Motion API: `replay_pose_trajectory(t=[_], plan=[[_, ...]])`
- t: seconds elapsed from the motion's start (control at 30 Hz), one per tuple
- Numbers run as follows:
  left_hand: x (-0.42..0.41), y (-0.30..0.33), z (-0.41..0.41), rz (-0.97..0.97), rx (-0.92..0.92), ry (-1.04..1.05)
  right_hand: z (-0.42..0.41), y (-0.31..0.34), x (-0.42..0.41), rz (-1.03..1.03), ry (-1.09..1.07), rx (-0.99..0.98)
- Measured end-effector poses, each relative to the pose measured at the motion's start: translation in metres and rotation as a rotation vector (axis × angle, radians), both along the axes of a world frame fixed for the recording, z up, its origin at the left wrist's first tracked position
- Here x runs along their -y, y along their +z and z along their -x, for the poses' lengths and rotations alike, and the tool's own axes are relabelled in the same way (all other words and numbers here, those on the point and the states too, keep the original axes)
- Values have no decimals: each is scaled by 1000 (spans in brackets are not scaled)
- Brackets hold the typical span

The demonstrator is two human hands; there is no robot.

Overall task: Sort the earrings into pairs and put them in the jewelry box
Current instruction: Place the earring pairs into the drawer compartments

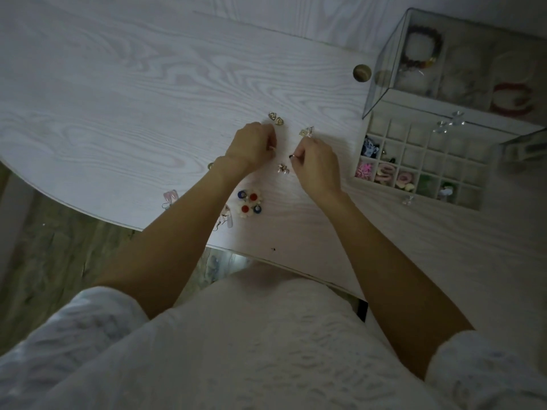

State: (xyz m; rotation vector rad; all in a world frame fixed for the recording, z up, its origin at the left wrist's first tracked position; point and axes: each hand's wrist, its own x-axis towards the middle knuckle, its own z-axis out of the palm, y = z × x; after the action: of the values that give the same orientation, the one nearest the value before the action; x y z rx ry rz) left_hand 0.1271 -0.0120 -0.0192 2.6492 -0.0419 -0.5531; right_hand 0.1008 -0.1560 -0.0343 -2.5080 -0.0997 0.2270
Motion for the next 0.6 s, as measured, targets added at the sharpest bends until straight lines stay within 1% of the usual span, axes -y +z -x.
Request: replay_pose_trajectory(t=[0.1,0.17,0.23,0.3,0.37,0.43,0.5,0.6], plan=[[8,3,4,-125,39,-107,21,9,18,-74,-17,8],[19,8,8,-170,129,-154,34,16,37,-142,-68,20],[35,14,11,-70,231,-179,44,23,59,-203,-153,13],[61,21,13,113,299,-208,46,30,87,-254,-261,22],[89,25,13,267,314,-206,40,32,109,-281,-332,49],[121,23,8,365,276,-174,30,30,130,-268,-382,73],[152,19,2,374,231,-165,21,30,147,-228,-434,94],[185,16,-6,308,209,-187,11,26,163,-160,-488,90]])
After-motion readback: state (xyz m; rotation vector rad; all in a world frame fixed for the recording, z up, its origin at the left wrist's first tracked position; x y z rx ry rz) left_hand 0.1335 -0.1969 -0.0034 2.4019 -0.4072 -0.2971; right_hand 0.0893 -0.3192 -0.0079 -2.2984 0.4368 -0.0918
